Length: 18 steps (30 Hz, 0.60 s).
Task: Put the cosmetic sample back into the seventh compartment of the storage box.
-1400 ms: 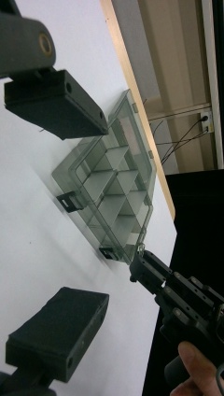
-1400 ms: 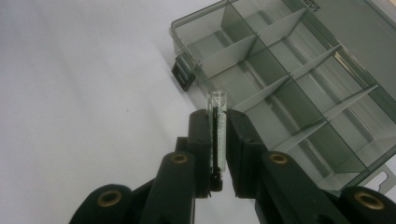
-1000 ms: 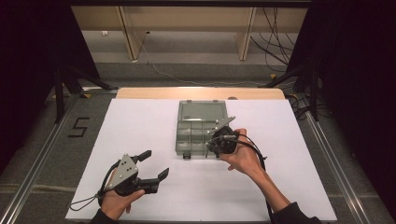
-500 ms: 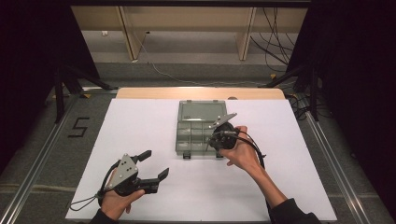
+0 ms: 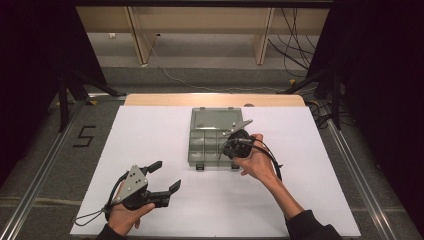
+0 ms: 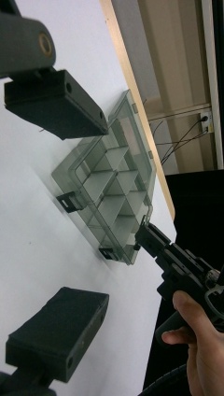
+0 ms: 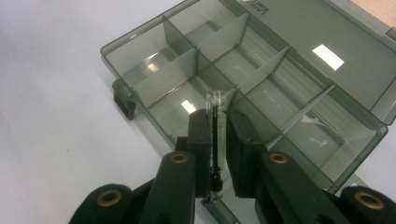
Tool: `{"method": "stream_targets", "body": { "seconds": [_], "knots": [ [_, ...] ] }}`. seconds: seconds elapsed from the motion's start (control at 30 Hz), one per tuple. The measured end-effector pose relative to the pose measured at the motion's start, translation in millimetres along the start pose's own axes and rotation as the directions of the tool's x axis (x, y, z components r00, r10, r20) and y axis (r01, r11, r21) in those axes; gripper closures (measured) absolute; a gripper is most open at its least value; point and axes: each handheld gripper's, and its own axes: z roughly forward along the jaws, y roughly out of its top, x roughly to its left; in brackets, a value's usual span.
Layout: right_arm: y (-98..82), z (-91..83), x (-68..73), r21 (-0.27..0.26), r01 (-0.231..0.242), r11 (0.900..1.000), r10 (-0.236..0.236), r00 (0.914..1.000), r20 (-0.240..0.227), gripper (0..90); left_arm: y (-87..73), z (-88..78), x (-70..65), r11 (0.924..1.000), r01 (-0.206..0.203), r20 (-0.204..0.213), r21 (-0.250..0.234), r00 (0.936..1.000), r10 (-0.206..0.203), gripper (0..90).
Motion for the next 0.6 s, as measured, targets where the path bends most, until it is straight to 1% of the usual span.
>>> {"method": "stream_targets", "body": {
  "seconds": [0.03,0.07,0.23,0.33,0.37,0.4,0.43,0.5,0.6],
  "knots": [
    [0.0,0.0,0.0,0.000,0.000,1.000,0.000,1.0000,0.000,80.9,0.0,0.0,0.0,1.0000,0.000,0.000,0.000,1.0000,0.000,15.7],
    [0.0,2.1,-3.2,-0.015,0.022,1.000,-0.022,0.9998,-0.002,80.9,0.0,0.0,-0.1,1.0000,0.001,0.002,0.000,1.0000,-0.001,15.7],
    [-0.1,4.4,-4.2,-0.007,-0.001,1.000,0.001,1.0000,-0.006,80.8,0.0,0.1,-0.1,1.0000,0.002,0.003,-0.001,1.0000,-0.002,15.7],
    [0.0,6.2,-5.7,-0.015,0.004,1.000,-0.004,1.0000,-0.003,80.8,0.1,0.0,-0.1,1.0000,0.002,0.001,-0.001,1.0000,-0.002,15.7],
    [0.2,6.5,-5.1,-0.011,-0.007,1.000,0.007,1.0000,-0.006,80.8,0.0,0.0,-0.2,1.0000,0.002,0.002,-0.001,1.0000,-0.002,15.7],
    [0.2,6.5,-5.1,-0.011,-0.007,1.000,0.007,1.0000,-0.006,80.8,0.0,0.0,-0.2,1.0000,0.002,0.002,-0.001,1.0000,-0.002,15.7],
    [0.0,8.1,-6.2,-0.014,0.002,1.000,-0.002,1.0000,-0.003,80.8,0.1,0.1,0.0,1.0000,0.002,0.002,-0.001,1.0000,-0.002,15.7],
    [-0.1,8.5,-5.4,-0.003,-0.017,1.000,0.017,0.9998,-0.007,80.8,0.2,-0.1,-0.4,1.0000,0.002,0.001,-0.001,1.0000,-0.002,15.7],
    [-0.3,10.3,-6.4,-0.004,-0.007,1.000,0.007,1.0000,-0.006,80.8,0.1,0.1,-0.1,1.0000,0.003,0.003,-0.002,1.0000,-0.003,15.7]
  ]
}}
